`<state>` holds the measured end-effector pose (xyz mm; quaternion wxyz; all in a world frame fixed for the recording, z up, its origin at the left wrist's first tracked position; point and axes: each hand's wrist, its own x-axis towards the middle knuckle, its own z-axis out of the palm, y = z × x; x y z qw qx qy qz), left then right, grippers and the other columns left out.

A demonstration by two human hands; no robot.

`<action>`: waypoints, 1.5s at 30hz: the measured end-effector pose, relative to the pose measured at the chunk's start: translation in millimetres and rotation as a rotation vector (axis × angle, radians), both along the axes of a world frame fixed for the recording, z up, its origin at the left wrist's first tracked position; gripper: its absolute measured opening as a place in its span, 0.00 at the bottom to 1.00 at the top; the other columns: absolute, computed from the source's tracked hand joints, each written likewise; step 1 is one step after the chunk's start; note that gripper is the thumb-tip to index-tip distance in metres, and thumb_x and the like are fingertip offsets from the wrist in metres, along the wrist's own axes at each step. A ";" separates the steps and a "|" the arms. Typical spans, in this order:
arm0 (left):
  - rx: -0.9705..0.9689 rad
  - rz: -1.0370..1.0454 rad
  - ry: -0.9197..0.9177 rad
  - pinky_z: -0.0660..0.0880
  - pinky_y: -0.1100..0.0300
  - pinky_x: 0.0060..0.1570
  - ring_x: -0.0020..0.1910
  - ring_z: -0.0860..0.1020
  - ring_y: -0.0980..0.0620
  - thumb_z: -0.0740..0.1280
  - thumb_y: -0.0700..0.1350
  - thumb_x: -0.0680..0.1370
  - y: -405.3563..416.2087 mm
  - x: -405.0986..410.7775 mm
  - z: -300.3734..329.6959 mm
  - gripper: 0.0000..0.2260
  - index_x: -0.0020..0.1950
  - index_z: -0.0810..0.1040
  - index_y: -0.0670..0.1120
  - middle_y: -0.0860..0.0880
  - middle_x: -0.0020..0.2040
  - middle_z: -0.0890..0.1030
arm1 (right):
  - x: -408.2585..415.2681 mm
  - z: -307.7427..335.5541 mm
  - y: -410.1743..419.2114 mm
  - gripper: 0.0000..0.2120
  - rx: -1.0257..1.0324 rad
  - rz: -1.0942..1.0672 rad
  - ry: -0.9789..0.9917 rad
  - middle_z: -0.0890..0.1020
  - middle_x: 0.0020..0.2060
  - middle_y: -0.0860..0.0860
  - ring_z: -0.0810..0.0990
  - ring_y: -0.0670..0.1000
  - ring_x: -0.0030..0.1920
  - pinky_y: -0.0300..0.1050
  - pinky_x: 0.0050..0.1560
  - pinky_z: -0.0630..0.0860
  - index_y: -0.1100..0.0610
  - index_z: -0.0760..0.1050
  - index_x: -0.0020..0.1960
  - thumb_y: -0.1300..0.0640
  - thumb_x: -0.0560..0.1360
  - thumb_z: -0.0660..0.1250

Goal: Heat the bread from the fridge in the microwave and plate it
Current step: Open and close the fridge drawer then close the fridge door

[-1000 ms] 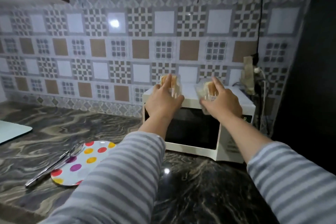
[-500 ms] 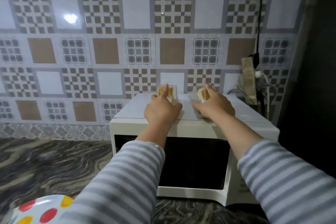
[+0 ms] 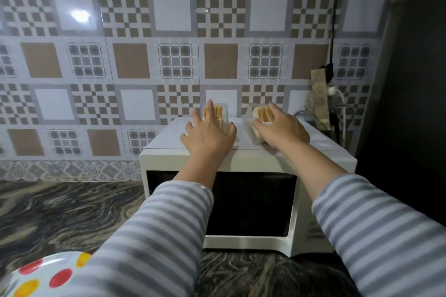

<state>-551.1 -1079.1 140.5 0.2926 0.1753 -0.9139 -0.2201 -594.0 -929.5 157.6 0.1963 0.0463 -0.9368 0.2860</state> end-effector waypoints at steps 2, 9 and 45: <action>-0.010 -0.010 0.043 0.61 0.43 0.65 0.73 0.60 0.40 0.59 0.61 0.76 8.4 20.6 -5.0 0.34 0.78 0.48 0.56 0.47 0.78 0.54 | 21.5 -4.1 9.7 0.30 -0.003 0.026 0.028 0.75 0.63 0.54 0.73 0.60 0.62 0.51 0.54 0.73 0.42 0.61 0.73 0.34 0.73 0.56; -0.056 -0.046 -0.011 0.67 0.46 0.62 0.69 0.66 0.42 0.61 0.55 0.76 59.3 130.8 -52.9 0.27 0.74 0.61 0.50 0.47 0.71 0.67 | 135.4 -57.4 54.1 0.16 0.034 0.118 0.104 0.77 0.61 0.50 0.75 0.55 0.59 0.51 0.53 0.77 0.48 0.76 0.62 0.48 0.76 0.61; -0.168 -0.864 -0.709 0.76 0.51 0.55 0.56 0.77 0.46 0.60 0.52 0.78 399.1 617.5 -224.3 0.13 0.59 0.77 0.50 0.48 0.57 0.79 | 719.1 -239.6 385.0 0.13 0.067 -0.448 -0.564 0.80 0.57 0.54 0.78 0.58 0.56 0.46 0.53 0.76 0.51 0.79 0.58 0.54 0.77 0.59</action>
